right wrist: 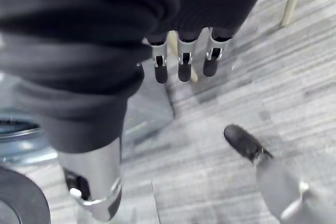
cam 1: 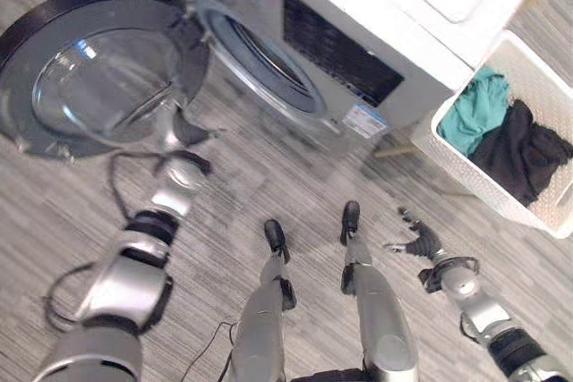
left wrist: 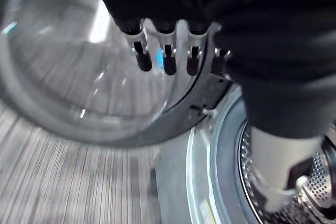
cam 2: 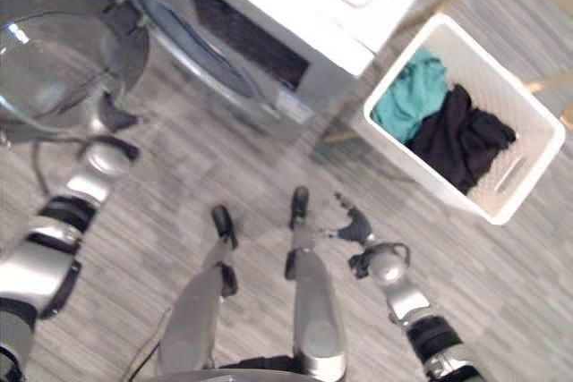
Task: Grab the laundry basket,head to the washer,open it,put in the laundry and shut it.
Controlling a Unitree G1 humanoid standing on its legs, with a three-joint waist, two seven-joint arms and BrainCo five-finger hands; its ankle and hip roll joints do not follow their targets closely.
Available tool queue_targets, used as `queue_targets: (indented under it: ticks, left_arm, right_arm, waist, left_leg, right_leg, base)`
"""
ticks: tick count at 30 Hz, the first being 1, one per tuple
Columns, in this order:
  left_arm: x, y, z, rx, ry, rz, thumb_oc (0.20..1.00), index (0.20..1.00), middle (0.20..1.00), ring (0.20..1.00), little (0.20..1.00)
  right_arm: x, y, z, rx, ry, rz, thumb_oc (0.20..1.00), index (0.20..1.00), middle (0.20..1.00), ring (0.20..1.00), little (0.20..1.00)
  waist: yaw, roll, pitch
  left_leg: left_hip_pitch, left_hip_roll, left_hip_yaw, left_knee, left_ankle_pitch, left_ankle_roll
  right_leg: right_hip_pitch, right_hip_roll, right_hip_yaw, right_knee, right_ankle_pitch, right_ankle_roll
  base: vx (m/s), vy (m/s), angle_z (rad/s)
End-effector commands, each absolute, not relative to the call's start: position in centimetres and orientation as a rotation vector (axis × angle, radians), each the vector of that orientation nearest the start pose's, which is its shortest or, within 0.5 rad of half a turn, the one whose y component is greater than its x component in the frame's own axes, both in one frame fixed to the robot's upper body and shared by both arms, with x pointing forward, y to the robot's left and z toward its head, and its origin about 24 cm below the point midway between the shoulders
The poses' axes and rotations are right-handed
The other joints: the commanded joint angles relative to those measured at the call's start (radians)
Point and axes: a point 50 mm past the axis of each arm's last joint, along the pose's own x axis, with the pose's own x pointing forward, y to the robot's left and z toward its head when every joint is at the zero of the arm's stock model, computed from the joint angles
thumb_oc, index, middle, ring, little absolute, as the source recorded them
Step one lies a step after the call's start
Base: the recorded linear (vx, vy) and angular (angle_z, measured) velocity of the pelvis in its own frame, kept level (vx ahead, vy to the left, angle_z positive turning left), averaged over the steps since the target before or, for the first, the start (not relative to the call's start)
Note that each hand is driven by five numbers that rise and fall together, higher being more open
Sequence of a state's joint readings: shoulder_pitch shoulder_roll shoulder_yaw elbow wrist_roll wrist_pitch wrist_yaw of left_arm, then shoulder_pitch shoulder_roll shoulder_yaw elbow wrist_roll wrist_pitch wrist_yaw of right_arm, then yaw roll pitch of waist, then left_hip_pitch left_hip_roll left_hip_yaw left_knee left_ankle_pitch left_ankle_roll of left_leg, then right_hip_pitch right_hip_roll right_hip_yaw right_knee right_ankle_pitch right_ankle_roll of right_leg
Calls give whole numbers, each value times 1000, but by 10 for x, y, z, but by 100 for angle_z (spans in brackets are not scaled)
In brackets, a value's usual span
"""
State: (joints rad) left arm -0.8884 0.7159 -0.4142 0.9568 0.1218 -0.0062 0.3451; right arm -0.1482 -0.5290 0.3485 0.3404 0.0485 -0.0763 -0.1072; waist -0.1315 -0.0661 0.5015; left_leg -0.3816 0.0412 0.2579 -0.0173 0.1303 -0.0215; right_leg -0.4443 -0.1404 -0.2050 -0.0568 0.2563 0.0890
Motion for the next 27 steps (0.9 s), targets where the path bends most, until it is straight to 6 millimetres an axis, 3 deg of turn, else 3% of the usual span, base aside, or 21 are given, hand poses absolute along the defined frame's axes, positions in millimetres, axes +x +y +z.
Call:
queue_targets:
  ticks: [1, 6, 9, 10, 12, 13, 14, 16, 20, 24, 25, 26, 27]
  left_arm:
    - [360, 337, 158, 1123, 91, 538, 1000, 1000, 1000, 1000, 1000]
    - [335, 382, 156, 1195, 245, 637, 1000, 1000, 1000, 1000, 1000]
    - [319, 400, 148, 1201, 309, 667, 1000, 1000, 1000, 1000, 1000]
    - [314, 405, 147, 1202, 325, 682, 1000, 1000, 1000, 1000, 1000]
    - [301, 416, 135, 1193, 383, 699, 1000, 1000, 1000, 1000, 1000]
    - [295, 420, 131, 1188, 406, 706, 1000, 1000, 1000, 1000, 1000]
    - [295, 420, 130, 1189, 409, 705, 1000, 1000, 1000, 1000, 1000]
    - [281, 428, 117, 1191, 467, 712, 1000, 1000, 1000, 1000, 1000]
    - [268, 430, 98, 1161, 515, 702, 1000, 1000, 1000, 1000, 1000]
    - [254, 404, 41, 965, 542, 635, 1000, 1000, 1000, 1000, 1000]
    - [254, 404, 41, 965, 543, 635, 1000, 1000, 1000, 1000, 1000]
    - [246, 386, 14, 880, 564, 587, 1000, 1000, 1000, 1000, 1000]
    - [246, 386, 14, 880, 564, 587, 1000, 1000, 1000, 1000, 1000]
  right_arm:
    - [280, -204, 43, -494, -13, 136, 1000, 1000, 1000, 1000, 1000]
    - [276, -207, 50, -485, -39, 146, 1000, 1000, 1000, 1000, 1000]
    - [273, -207, 49, -465, -41, 144, 1000, 1000, 1000, 1000, 1000]
    - [273, -207, 49, -457, -43, 142, 1000, 1000, 1000, 1000, 1000]
    - [272, -205, 48, -437, -42, 145, 1000, 1000, 1000, 1000, 1000]
    - [272, -205, 49, -428, -48, 140, 1000, 1000, 1000, 1000, 1000]
    - [271, -204, 49, -429, -46, 141, 1000, 1000, 1000, 1000, 1000]
    - [272, -202, 49, -413, -50, 140, 1000, 1000, 1000, 1000, 1000]
    - [270, -201, 47, -406, -44, 136, 1000, 1000, 1000, 1000, 1000]
    - [267, -200, 41, -425, -17, 122, 1000, 1000, 1000, 1000, 1000]
    - [267, -200, 41, -425, -17, 123, 1000, 1000, 1000, 1000, 1000]
    - [266, -200, 39, -436, -6, 117, 1000, 1000, 1000, 1000, 1000]
    - [266, -200, 39, -437, -5, 117, 1000, 1000, 1000, 1000, 1000]
  waist:
    - [48, -22, 8]
    - [46, -32, 14]
    - [52, -28, 11]
    - [52, -31, 14]
    - [57, -24, 5]
    - [58, -27, 7]
    - [60, -22, 2]
    - [65, -23, -4]
    - [74, -21, -20]
    - [83, -19, -53]
    - [83, -19, -53]
    - [84, -18, -71]
    - [85, -19, -70]
  left_leg:
    - [-17, -1, -80, 100, -120, -18]
    - [-26, 5, -78, 113, -124, -21]
    - [-28, 1, -86, 113, -124, -21]
    - [-39, -3, -78, 116, -101, -14]
    - [-22, 0, -89, 114, -128, -22]
    - [-31, -6, -81, 115, -106, -15]
    - [-18, -2, -90, 113, -130, -22]
    - [-21, -9, -82, 111, -109, -15]
    - [-2, -11, -80, 115, -119, -14]
    - [66, -12, -56, 126, -153, -7]
    - [67, -12, -55, 126, -153, -7]
    - [117, -9, -31, 126, -174, -1]
    - [119, -9, -30, 125, -174, -1]
  right_leg:
    - [11, -44, 9, 135, -178, 108]
    - [14, -40, 9, 115, -166, 111]
    - [20, -42, 4, 111, -167, 110]
    - [13, -49, -3, 110, -148, 101]
    - [31, -46, 2, 110, -168, 110]
    - [26, -54, -3, 109, -149, 102]
    - [37, -47, 2, 110, -168, 110]
    - [39, -57, -3, 107, -151, 102]
    - [57, -61, 1, 109, -155, 101]
    - [103, -69, 12, 131, -173, 101]
    - [104, -68, 12, 131, -173, 101]
    - [125, -70, 21, 149, -186, 100]
    - [126, -70, 22, 149, -187, 100]
  base:
    - [-1, 14, -29]
    - [14, -1, -20]
    - [-14, 9, -6]
    - [-66, 17, 5]
    - [17, 19, 6]
    - [97, 14, 7]
    - [-57, 14, 9]
    - [-14, 18, 10]
    - [26, 16, 9]
    - [59, 34, 3]
    - [101, 59, -6]
    - [80, 46, -7]
    - [178, 89, -20]
